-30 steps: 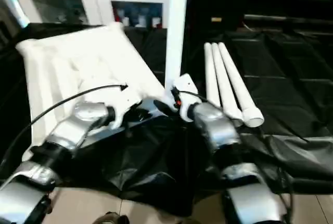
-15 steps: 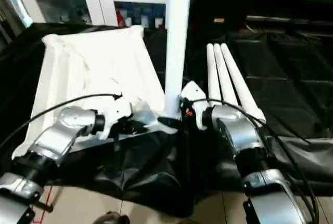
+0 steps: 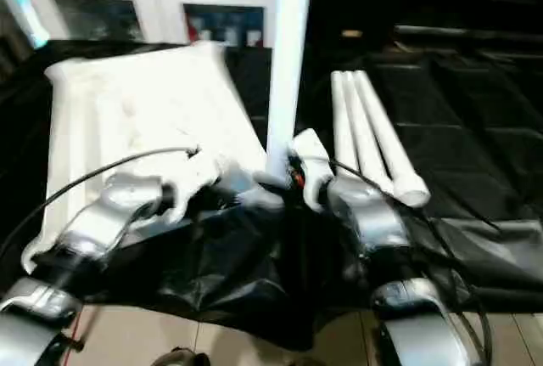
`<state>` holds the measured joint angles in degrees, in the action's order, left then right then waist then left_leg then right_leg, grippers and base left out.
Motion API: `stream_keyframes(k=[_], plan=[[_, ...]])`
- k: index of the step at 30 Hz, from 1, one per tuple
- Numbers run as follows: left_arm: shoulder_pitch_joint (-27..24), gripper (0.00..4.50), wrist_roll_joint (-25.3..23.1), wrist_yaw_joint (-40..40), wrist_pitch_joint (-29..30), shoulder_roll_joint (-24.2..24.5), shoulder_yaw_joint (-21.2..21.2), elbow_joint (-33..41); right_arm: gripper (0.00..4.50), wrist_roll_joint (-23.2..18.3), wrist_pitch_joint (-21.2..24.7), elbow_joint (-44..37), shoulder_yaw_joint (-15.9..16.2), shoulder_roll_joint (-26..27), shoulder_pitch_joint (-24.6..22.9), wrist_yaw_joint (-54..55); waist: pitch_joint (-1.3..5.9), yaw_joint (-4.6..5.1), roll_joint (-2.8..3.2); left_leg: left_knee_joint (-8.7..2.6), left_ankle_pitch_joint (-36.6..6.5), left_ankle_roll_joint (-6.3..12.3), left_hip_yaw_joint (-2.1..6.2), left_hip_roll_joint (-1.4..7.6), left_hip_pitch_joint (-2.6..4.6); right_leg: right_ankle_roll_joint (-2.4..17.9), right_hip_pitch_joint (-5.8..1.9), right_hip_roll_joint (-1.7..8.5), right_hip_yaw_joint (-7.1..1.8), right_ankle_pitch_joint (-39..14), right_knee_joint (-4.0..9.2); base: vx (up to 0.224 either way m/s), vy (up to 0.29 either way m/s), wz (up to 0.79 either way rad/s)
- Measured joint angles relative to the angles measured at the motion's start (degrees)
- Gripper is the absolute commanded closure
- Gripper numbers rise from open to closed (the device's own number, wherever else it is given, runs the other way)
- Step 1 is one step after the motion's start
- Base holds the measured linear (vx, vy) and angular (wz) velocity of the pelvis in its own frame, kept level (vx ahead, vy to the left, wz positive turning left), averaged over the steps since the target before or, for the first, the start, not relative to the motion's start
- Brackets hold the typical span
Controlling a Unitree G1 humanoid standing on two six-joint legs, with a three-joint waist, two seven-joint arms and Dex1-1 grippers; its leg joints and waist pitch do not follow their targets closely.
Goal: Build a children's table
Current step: Rotate leg to tighten
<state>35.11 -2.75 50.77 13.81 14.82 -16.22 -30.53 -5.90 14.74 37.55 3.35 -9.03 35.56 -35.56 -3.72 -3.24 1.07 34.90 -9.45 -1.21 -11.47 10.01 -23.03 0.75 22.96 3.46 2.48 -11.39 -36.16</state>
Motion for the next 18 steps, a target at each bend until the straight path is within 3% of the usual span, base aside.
stream_keyframes(k=[3,6,7,14,18], plan=[[3.17,4.50,-0.83,-5.24,1.26,-3.52,0.66,-4.33,1.78,0.07,-0.14,3.46,-2.79,3.64,2.47,9.47,0.00,0.08,0.00,-0.02,0.00,0.00,0.00,-0.01,-0.03,-0.01,0.02,0.00,0.00,0.01,0.02,0.000,0.000,0.00],[3.84,4.50,-0.98,-6.58,1.32,-4.30,0.85,-5.32,1.78,0.84,-1.70,4.45,-3.30,5.01,2.81,12.76,0.01,0.02,0.02,-0.16,-0.01,0.01,-0.01,-0.02,-0.03,-0.01,0.02,0.00,0.02,0.00,0.15,0.000,0.000,0.00],[3.84,4.50,-1.07,-6.58,1.32,-4.30,1.06,-5.33,1.22,1.03,-2.17,4.81,-3.72,5.55,2.87,13.29,0.01,0.05,0.02,-0.18,-0.01,0.01,-0.01,-0.02,-0.03,-0.01,0.03,0.00,0.02,0.00,0.15,0.000,0.000,0.00],[3.57,4.50,-1.34,-5.90,1.08,-3.92,1.39,-5.19,0.62,0.84,-2.85,5.49,-4.20,6.40,3.28,12.29,0.01,0.39,0.01,-0.15,0.00,0.01,-0.02,-0.01,-0.02,-0.01,0.03,-0.01,0.01,0.00,0.13,0.000,0.000,0.00],[1.62,4.50,-1.22,-3.45,0.58,-2.16,1.42,-2.40,0.62,0.87,-2.45,4.76,-2.28,3.72,2.96,4.62,0.01,0.56,0.01,-0.19,0.00,0.01,-0.02,0.00,-0.02,-0.02,0.04,-0.01,0.04,0.00,0.13,0.000,0.000,0.00]])
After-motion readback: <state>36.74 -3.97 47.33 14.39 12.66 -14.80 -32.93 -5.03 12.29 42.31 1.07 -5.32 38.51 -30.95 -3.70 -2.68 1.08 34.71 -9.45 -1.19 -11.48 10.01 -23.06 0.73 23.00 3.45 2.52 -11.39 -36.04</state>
